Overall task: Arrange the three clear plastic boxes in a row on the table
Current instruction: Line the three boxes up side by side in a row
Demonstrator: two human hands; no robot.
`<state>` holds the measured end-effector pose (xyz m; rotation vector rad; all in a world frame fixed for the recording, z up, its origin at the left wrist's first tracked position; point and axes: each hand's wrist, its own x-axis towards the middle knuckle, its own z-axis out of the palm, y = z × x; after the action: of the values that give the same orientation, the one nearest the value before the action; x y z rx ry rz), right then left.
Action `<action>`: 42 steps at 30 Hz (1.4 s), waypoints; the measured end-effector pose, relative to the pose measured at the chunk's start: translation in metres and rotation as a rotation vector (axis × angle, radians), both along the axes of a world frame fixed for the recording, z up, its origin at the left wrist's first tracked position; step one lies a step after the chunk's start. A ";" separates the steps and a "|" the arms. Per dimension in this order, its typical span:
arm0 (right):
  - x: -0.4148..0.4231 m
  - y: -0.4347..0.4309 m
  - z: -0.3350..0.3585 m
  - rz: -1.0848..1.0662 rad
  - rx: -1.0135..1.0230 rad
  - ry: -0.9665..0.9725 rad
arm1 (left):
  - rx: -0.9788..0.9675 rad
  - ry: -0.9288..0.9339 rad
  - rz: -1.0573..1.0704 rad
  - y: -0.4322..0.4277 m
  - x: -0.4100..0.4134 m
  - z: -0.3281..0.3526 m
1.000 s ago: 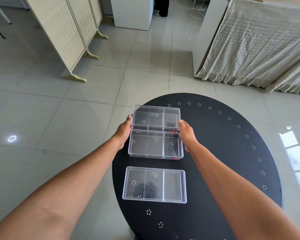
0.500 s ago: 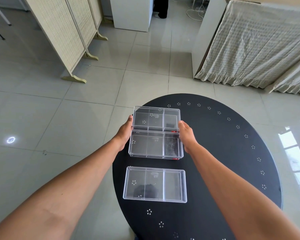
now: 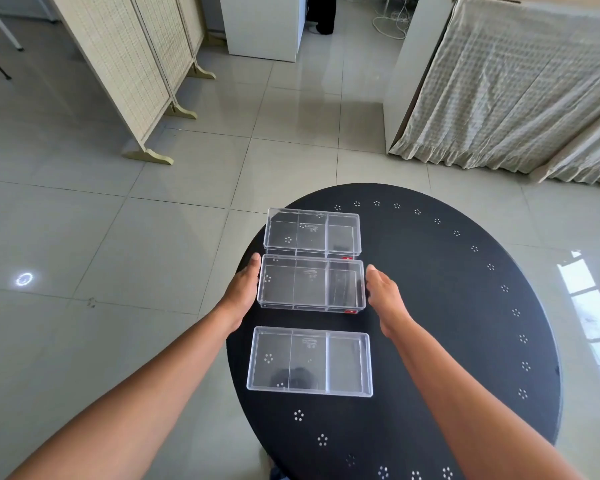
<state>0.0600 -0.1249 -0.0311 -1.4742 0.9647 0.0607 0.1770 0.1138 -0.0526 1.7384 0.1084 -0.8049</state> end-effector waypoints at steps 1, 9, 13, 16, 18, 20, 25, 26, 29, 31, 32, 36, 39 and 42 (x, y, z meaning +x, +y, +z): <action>-0.006 0.002 -0.005 0.016 -0.004 0.005 | 0.002 0.003 -0.002 0.002 -0.005 -0.003; -0.013 0.019 -0.007 0.047 -0.008 -0.007 | -0.052 0.055 0.055 0.003 -0.018 -0.001; -0.014 0.022 -0.005 0.025 -0.024 -0.018 | -0.064 0.056 0.059 0.003 -0.018 0.004; -0.014 0.022 -0.003 0.029 -0.026 -0.035 | -0.043 0.046 0.052 0.004 -0.018 0.005; -0.013 0.022 -0.003 0.035 -0.030 -0.040 | -0.051 0.040 0.055 0.004 -0.017 0.005; -0.012 0.021 -0.004 0.044 -0.042 -0.045 | -0.055 0.032 0.051 0.003 -0.017 0.005; -0.013 0.020 -0.001 0.036 -0.036 -0.046 | -0.025 0.008 0.025 0.004 -0.019 0.003; -0.014 0.020 -0.001 0.022 -0.038 -0.042 | -0.017 -0.006 0.021 0.005 -0.020 0.005; -0.021 0.018 0.002 -0.001 -0.072 -0.029 | 0.024 -0.050 0.042 0.010 -0.026 0.012; -0.031 0.015 0.001 0.018 -0.092 -0.011 | 0.079 -0.081 0.047 0.022 -0.034 0.016; -0.038 0.015 0.000 0.035 -0.096 0.010 | 0.102 -0.091 0.044 0.029 -0.040 0.017; -0.070 0.024 -0.005 0.089 -0.086 0.068 | 0.113 -0.064 0.035 0.051 -0.080 0.017; -0.093 0.036 -0.009 0.074 -0.085 0.061 | 0.097 -0.036 0.070 0.056 -0.109 0.017; -0.110 0.048 -0.008 0.041 -0.080 0.043 | 0.088 -0.022 0.069 0.057 -0.126 0.016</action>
<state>-0.0502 -0.0769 -0.0394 -1.5722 0.9812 0.0848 0.0508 0.1713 -0.0365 1.8161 0.1906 -0.7394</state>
